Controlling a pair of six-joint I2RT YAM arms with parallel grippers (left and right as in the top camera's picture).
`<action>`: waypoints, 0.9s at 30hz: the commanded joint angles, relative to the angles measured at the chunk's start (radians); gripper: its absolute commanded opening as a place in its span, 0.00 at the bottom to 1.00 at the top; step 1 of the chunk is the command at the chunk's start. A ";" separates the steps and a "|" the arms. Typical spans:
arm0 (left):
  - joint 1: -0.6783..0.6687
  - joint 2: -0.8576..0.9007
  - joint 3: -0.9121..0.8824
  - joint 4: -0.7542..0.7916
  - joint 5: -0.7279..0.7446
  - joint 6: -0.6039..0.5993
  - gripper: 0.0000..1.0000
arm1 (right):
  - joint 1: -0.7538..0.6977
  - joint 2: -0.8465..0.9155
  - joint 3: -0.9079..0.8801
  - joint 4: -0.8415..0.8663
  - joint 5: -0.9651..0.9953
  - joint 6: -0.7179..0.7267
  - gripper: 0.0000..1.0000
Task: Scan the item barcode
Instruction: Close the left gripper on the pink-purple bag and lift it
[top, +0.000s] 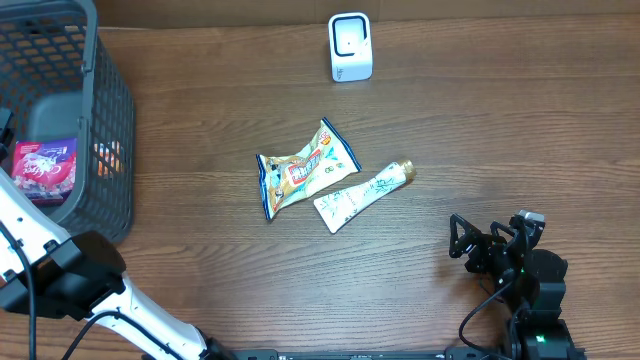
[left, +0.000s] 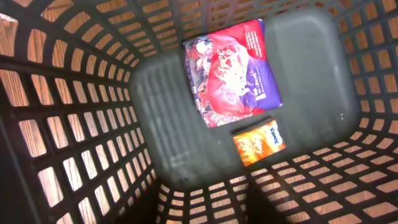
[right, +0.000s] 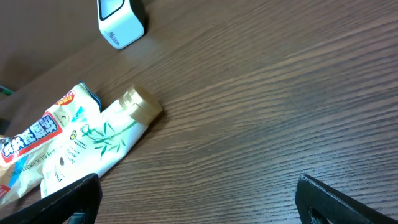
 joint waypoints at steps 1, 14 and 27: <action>0.006 0.026 0.003 0.004 -0.008 -0.008 1.00 | -0.001 0.003 -0.010 0.009 -0.005 -0.002 1.00; -0.002 0.270 0.003 -0.011 -0.007 -0.282 1.00 | -0.001 0.003 -0.010 0.005 -0.005 -0.003 1.00; -0.089 0.378 0.002 -0.011 -0.134 -0.349 1.00 | -0.001 0.003 -0.010 0.005 0.019 -0.003 1.00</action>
